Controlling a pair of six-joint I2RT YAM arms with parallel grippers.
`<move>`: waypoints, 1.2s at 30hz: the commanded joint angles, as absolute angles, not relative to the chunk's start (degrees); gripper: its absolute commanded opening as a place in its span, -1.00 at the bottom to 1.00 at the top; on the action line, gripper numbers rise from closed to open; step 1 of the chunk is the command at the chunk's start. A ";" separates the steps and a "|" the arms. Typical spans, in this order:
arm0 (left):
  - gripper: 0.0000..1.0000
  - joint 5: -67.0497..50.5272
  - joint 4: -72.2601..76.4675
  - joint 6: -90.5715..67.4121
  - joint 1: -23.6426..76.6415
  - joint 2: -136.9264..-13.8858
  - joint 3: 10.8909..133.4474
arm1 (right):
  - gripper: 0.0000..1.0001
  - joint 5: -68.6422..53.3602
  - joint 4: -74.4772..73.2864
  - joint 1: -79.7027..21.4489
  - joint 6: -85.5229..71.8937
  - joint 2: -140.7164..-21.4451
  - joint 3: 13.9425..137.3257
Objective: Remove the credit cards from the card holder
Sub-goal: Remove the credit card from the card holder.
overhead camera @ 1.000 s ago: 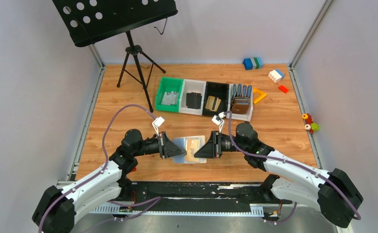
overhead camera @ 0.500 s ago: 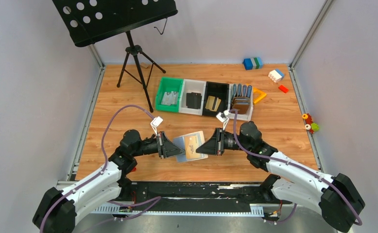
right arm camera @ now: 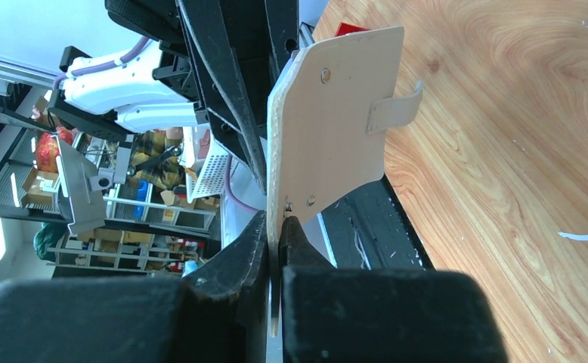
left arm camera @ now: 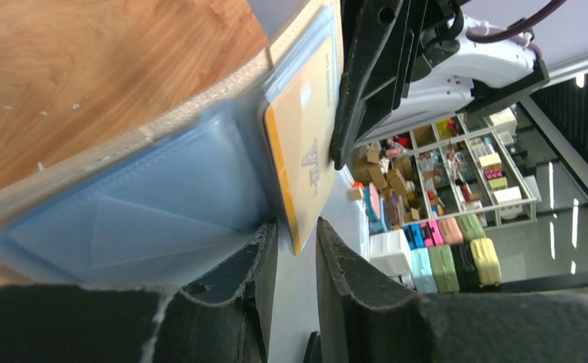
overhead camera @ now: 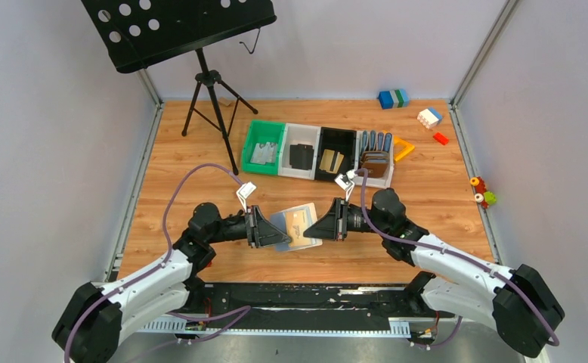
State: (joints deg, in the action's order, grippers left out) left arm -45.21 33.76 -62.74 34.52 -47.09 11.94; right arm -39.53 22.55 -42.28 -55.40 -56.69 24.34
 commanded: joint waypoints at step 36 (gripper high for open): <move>-0.44 -47.55 34.67 -60.73 34.79 -46.51 14.11 | -1.00 -44.02 31.96 -39.64 -60.44 -55.73 22.77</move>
